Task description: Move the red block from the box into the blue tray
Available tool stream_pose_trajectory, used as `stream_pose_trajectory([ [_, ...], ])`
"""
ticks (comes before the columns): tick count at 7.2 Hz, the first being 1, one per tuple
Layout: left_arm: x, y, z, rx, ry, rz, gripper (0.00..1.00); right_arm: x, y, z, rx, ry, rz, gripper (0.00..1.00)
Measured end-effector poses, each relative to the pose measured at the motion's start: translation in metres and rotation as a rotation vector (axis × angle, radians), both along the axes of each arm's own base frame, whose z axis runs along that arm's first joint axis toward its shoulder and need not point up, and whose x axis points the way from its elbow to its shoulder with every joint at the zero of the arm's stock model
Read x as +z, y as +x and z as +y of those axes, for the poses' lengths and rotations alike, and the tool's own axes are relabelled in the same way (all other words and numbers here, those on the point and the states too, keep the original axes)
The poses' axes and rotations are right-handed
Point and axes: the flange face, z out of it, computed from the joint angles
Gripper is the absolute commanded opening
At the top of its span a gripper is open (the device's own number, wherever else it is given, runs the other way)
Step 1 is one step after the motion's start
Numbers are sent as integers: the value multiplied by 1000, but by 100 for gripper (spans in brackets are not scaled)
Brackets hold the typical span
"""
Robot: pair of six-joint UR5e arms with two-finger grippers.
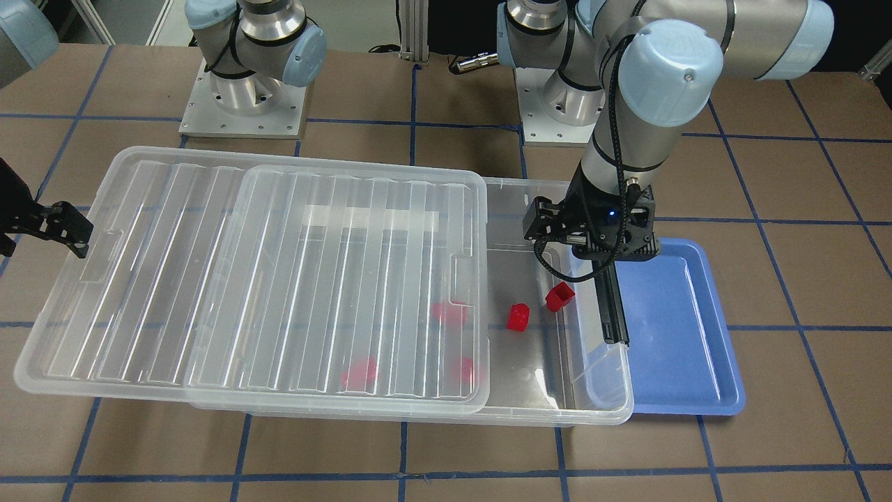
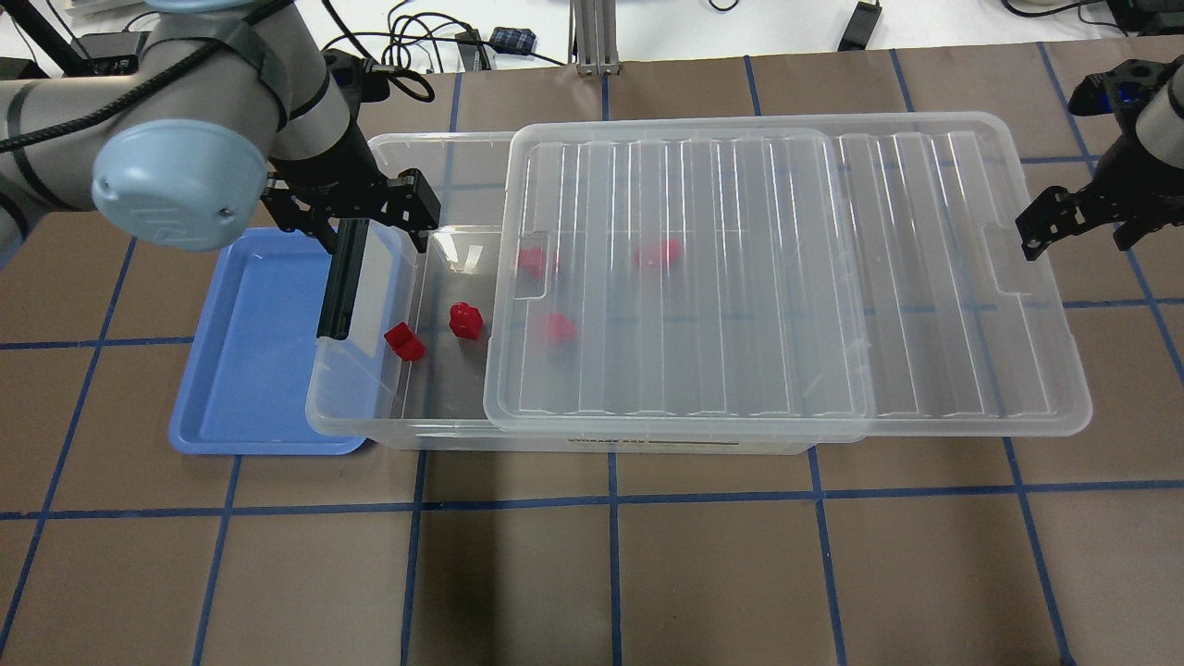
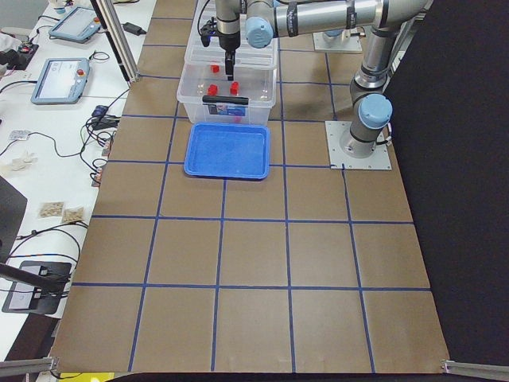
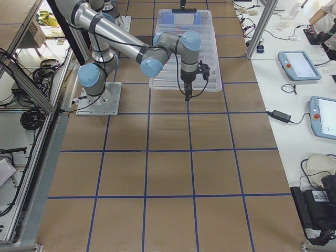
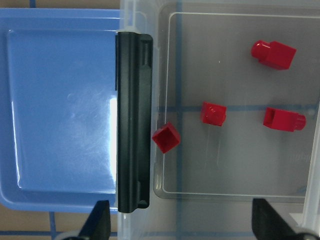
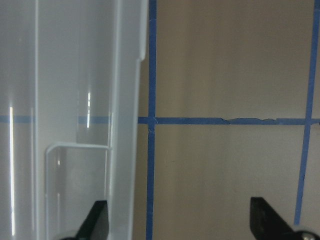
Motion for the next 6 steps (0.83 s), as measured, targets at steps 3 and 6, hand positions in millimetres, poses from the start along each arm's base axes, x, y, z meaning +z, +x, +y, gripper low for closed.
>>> stream_pose_trajectory([
  [3, -48, -8, -4, -6, 38, 33, 100, -1, -5, 0, 17, 2, 0, 100],
  [6, -91, -10, -6, -6, 37, 39, 100, 0, -20, 2, 9, 0, 1, 100],
])
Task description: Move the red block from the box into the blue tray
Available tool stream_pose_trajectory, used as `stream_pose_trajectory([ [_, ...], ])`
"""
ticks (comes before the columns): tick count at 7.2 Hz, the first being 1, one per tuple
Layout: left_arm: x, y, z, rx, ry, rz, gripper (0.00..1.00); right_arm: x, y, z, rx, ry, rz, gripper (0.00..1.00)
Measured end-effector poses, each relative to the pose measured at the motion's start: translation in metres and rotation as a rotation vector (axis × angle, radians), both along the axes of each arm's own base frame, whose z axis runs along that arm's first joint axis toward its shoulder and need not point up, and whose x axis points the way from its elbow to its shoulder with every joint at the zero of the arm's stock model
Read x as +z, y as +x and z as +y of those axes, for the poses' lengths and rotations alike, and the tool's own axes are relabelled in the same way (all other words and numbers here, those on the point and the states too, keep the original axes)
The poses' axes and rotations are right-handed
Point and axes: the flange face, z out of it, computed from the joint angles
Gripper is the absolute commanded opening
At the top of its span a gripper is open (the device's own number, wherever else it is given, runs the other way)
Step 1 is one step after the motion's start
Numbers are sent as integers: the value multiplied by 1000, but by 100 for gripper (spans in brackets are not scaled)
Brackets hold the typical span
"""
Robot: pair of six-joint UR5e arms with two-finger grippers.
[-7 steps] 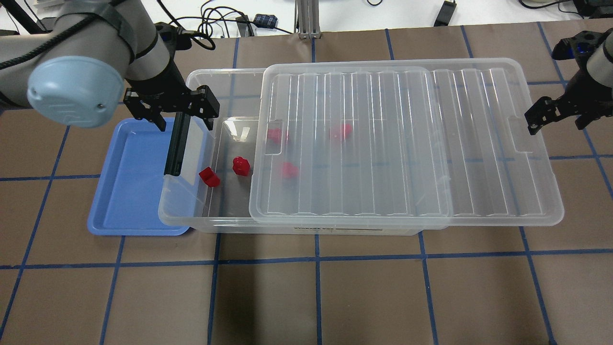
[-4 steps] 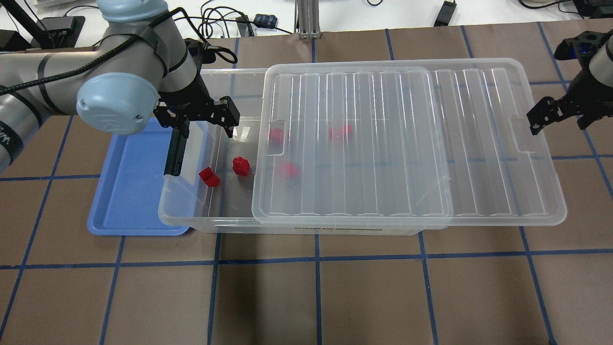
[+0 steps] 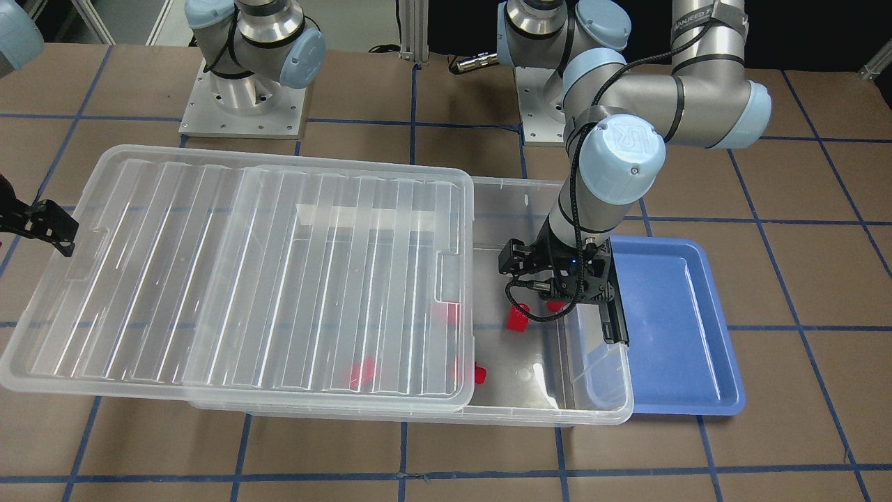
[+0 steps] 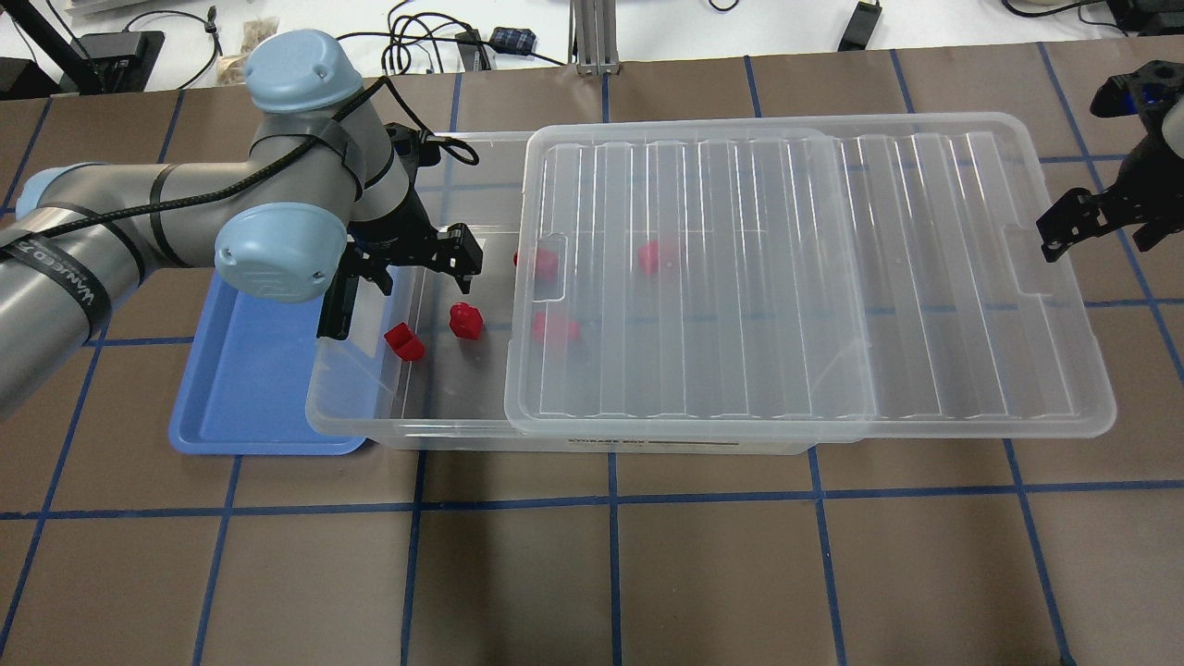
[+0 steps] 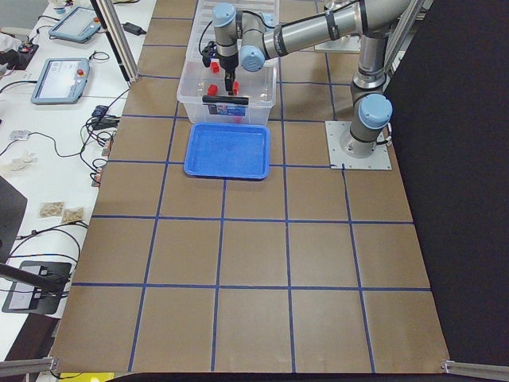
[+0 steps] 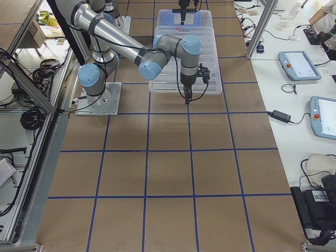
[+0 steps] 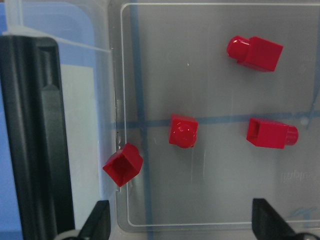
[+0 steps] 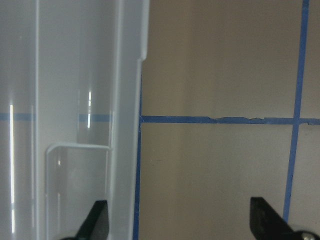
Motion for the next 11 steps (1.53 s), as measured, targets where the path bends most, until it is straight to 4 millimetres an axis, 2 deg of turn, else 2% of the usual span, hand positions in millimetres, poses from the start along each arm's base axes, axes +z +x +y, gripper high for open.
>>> stream_pose_trajectory([
  [3, -27, -5, -6, -8, 23, -2, 100, 2, -3, 0, 4, -3, 2, 100],
  [4, -35, -9, -8, -16, 24, -2, 100, 9, -2, -2, 1, -15, 4, 100],
  [7, -57, -13, -16, -21, 23, -2, 100, 59, 9, -15, 4, -47, 6, 100],
  [9, -67, -16, -19, -25, 29, -2, 100, 103, 49, -10, -32, -36, -11, 100],
  [11, -75, -17, -20, -29, 35, -3, 100, 136, 109, 7, -79, -43, -37, 100],
])
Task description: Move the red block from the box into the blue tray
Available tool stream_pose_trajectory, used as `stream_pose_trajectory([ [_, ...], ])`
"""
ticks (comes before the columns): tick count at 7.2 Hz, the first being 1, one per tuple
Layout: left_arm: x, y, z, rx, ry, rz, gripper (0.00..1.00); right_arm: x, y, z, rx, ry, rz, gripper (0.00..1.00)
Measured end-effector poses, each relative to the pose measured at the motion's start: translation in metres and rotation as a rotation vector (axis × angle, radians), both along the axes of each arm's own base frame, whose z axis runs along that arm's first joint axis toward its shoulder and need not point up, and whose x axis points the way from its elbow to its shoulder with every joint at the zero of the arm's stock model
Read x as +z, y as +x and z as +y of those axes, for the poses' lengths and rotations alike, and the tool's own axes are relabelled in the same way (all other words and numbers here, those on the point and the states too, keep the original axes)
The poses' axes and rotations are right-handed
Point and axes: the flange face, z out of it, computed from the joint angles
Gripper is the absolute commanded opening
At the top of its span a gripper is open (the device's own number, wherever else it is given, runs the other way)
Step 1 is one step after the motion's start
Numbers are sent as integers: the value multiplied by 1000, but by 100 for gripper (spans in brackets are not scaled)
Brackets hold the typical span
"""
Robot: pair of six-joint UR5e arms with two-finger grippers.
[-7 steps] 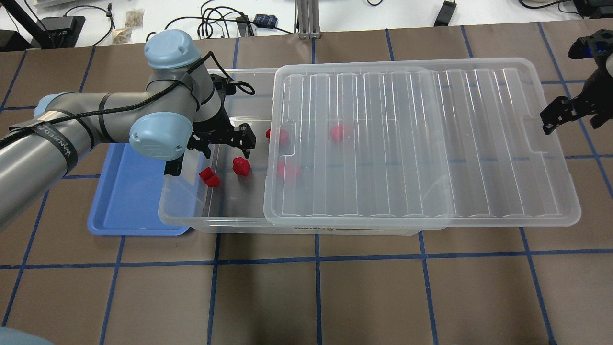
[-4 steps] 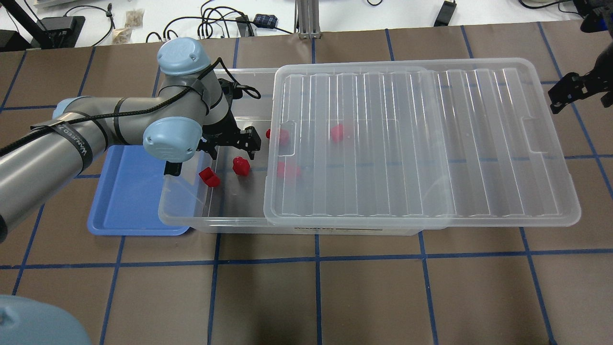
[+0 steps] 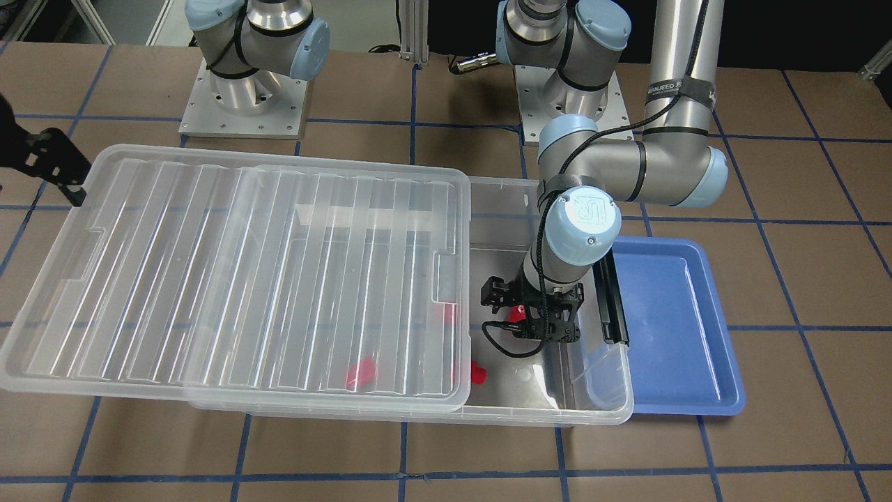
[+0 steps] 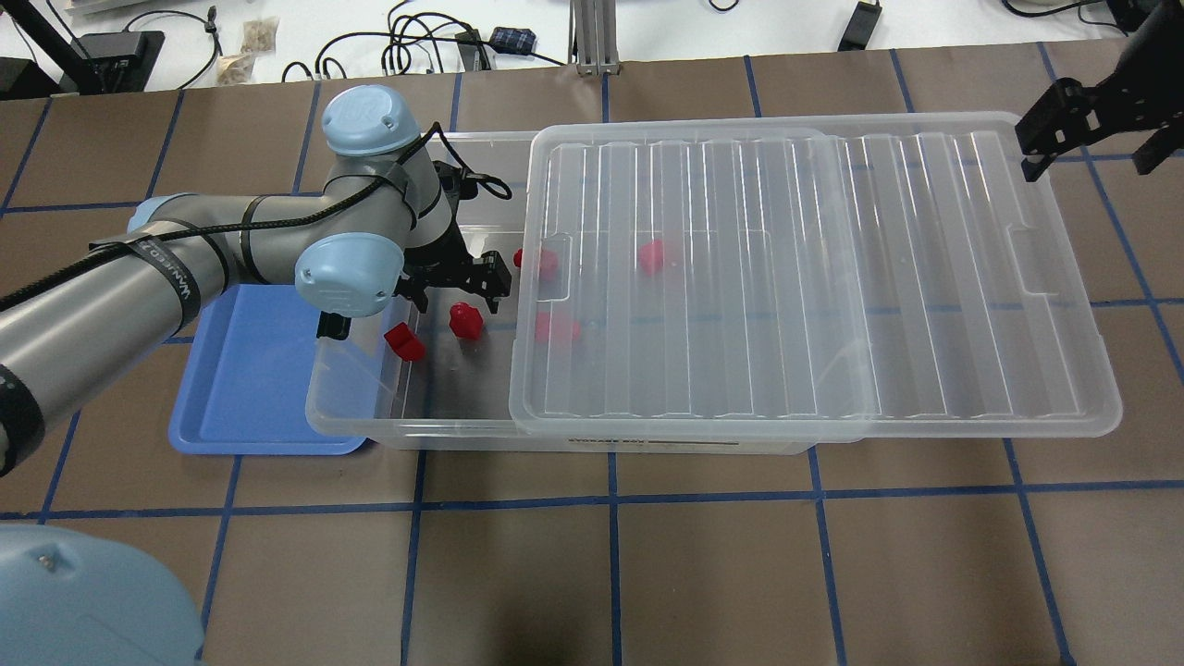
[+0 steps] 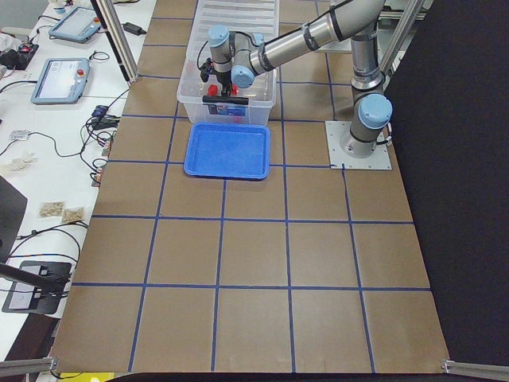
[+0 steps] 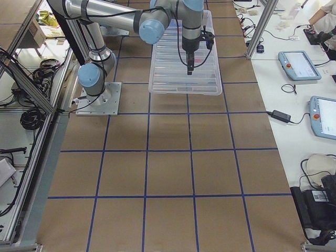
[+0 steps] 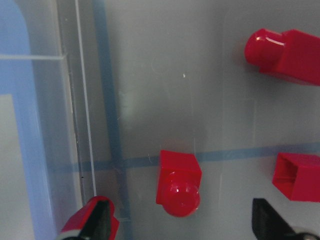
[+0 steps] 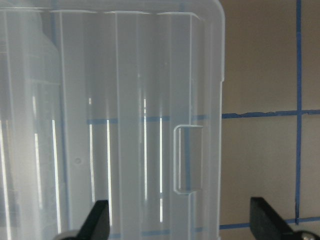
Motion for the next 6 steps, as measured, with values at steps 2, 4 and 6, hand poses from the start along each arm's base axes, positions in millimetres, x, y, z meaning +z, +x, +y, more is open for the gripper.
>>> stream_pose_trajectory([
  [2, -7, 0, -1, -1, 6, -1, 97, 12, 69, 11, -60, -16, -49, 100],
  [4, -12, 0, -1, -5, 6, -1, 80, 14, 121, 20, -97, -21, -70, 100],
  [6, -17, -1, -2, -8, 10, -1, 36, 15, 137, 24, -101, -26, -74, 100],
])
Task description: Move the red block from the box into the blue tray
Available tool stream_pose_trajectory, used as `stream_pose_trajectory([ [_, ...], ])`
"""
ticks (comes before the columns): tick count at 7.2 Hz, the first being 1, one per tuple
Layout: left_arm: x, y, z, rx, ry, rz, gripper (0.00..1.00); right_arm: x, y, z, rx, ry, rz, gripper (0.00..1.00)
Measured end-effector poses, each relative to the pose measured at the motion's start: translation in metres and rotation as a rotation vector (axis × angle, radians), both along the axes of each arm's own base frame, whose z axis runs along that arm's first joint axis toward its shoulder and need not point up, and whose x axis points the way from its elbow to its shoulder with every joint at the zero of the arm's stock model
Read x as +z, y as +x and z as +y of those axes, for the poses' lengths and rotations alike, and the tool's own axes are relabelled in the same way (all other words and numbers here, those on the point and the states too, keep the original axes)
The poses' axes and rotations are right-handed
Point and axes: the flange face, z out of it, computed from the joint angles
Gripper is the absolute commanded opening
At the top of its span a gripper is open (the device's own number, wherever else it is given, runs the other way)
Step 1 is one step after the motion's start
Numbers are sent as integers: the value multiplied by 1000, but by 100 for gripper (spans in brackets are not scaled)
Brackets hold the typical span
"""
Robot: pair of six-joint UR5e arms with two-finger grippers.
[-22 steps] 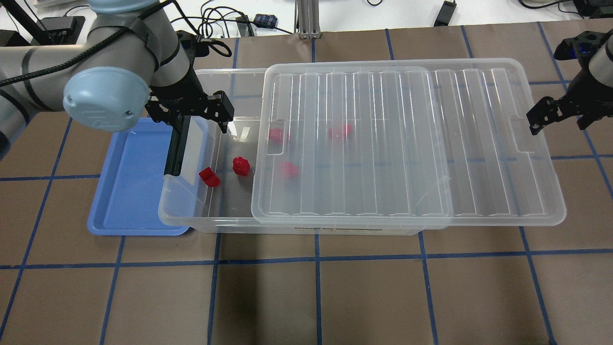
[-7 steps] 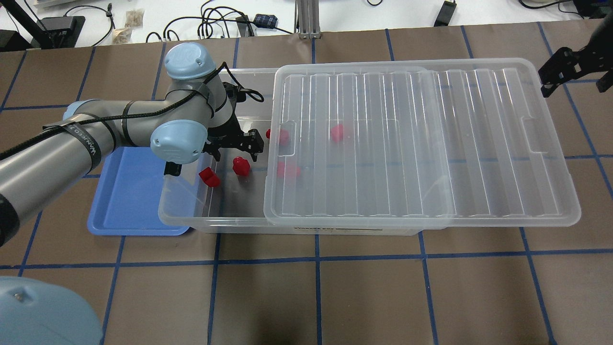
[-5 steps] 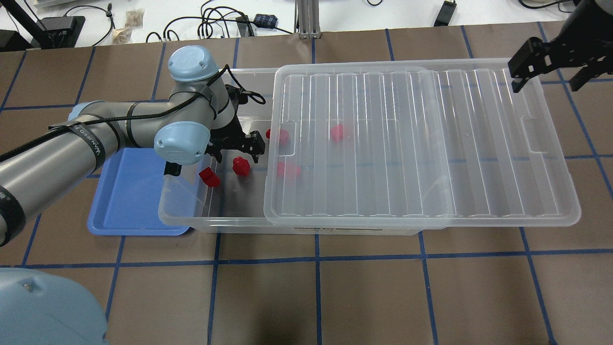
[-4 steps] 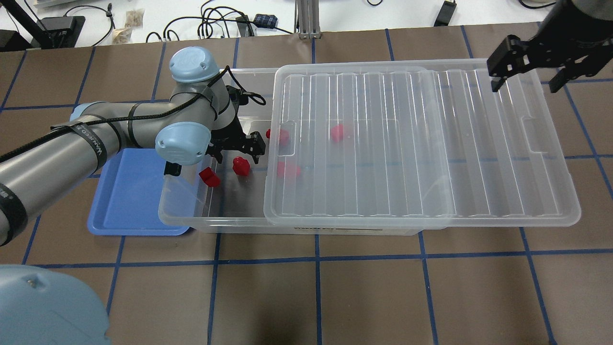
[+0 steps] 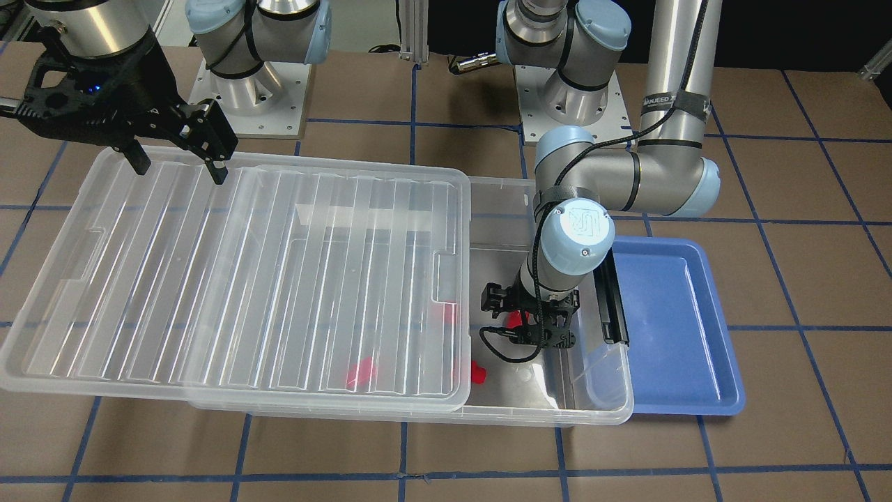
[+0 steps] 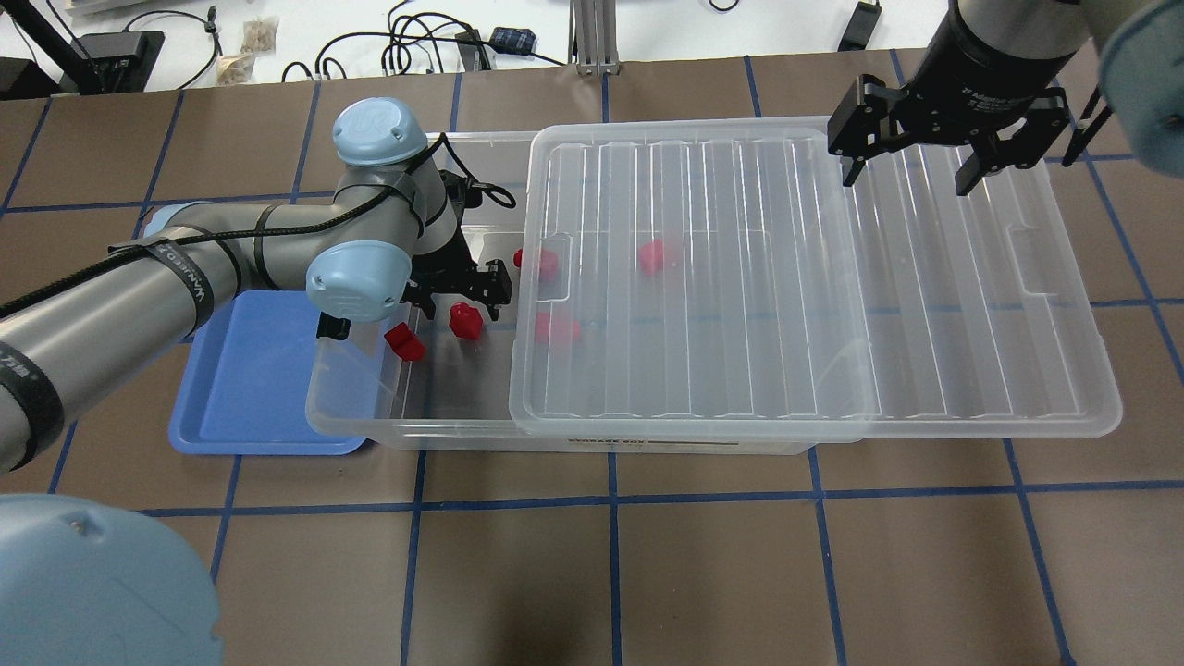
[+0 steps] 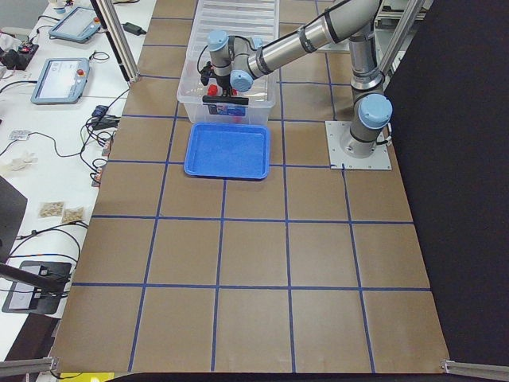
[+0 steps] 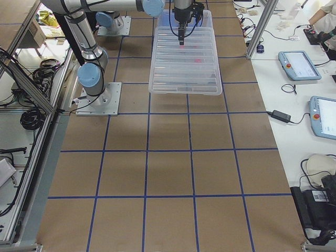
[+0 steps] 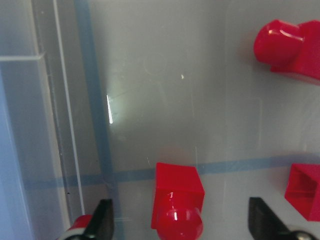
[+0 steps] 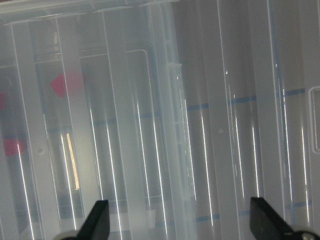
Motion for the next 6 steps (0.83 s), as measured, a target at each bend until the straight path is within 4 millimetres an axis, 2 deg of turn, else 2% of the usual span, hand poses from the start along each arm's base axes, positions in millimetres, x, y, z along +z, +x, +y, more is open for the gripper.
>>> stream_pose_trajectory([
  [1, -2, 0, 0, -1, 2, 1, 15, 0, 2, 0, 0, 0, 1, 100],
  [2, -3, 0, 0, -2, 4, 1, 0, -1, 2, 1, 1, 1, 1, 100],
  [6, 0, -1, -1, -2, -2, 3, 0, 0, 2, 1, 1, 1, 3, 100],
])
